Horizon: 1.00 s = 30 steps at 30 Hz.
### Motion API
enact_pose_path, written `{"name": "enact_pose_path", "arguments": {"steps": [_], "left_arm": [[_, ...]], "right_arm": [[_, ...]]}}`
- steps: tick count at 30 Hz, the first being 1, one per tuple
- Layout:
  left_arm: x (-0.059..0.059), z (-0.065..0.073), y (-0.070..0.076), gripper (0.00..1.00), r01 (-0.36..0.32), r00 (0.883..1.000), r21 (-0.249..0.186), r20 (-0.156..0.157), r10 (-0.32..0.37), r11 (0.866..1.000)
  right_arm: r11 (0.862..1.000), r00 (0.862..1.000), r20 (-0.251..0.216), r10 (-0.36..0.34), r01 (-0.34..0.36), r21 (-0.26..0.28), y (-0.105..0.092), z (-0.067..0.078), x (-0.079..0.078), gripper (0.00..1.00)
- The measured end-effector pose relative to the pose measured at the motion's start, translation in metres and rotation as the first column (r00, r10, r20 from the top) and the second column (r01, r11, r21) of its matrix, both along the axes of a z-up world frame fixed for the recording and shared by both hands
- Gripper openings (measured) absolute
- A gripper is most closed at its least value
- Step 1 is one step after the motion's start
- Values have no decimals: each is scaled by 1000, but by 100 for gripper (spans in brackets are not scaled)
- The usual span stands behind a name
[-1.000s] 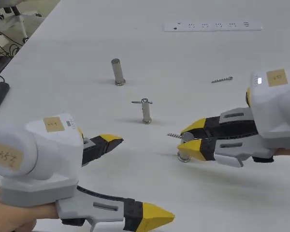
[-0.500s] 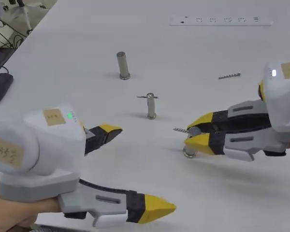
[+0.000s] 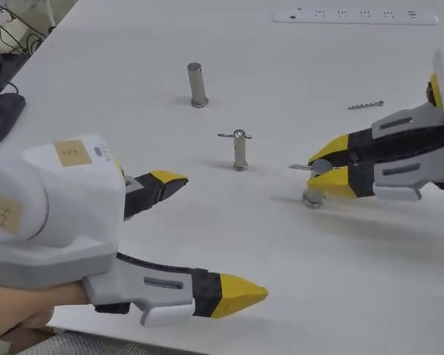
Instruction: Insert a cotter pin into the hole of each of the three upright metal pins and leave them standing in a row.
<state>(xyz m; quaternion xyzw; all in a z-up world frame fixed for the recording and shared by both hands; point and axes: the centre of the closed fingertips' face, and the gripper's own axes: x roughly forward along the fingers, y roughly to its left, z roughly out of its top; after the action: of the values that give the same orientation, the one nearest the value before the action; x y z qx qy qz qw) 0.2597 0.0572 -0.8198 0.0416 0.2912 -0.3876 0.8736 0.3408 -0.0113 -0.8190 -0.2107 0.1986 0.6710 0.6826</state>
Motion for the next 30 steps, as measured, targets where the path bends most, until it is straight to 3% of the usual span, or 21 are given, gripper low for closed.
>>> {"name": "enact_pose_path", "arguments": {"steps": [5,8,17,30], "left_arm": [[3,1,4,99,-12,1000,9,4,12,1000],[5,-1,7,99,-21,1000,15,2,21,1000],[8,1,14,98,-53,998,8,13,53,999],[4,-3,15,95,-43,999,30,-3,44,999]], "right_arm": [[1000,1000,-4,3,-3,-3,-1,-3,16,13],[1000,1000,-19,1,-1,10,1,1,16,13],[999,999,7,48,-48,0,1,1,22,13],[997,997,-42,68,-66,42,1,1,23,14]]}}
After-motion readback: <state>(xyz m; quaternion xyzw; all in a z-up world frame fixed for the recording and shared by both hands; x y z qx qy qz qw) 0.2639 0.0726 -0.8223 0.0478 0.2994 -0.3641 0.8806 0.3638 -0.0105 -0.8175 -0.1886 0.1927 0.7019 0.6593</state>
